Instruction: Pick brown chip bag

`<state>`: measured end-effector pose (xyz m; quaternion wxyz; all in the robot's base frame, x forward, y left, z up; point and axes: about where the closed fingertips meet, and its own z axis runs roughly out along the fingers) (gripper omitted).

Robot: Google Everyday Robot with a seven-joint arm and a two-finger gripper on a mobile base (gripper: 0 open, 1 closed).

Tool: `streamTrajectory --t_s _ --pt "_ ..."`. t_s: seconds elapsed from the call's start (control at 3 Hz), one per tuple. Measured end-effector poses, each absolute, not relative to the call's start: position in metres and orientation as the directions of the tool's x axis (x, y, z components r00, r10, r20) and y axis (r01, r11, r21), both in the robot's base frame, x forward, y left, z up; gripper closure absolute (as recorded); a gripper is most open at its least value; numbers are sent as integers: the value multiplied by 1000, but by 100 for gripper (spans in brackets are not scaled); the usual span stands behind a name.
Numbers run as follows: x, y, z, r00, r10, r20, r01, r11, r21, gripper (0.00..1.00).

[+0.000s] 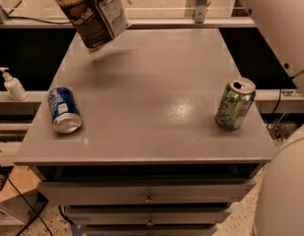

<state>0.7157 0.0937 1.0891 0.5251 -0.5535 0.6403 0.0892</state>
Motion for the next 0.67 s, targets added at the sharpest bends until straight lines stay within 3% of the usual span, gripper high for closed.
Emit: streamTrajectory --t_s 0.33,0.67 --pt "702 78 1139 263 -619 -740 -752 349 -559 100" --pt "701 78 1145 277 -619 -735 -745 345 -571 100"
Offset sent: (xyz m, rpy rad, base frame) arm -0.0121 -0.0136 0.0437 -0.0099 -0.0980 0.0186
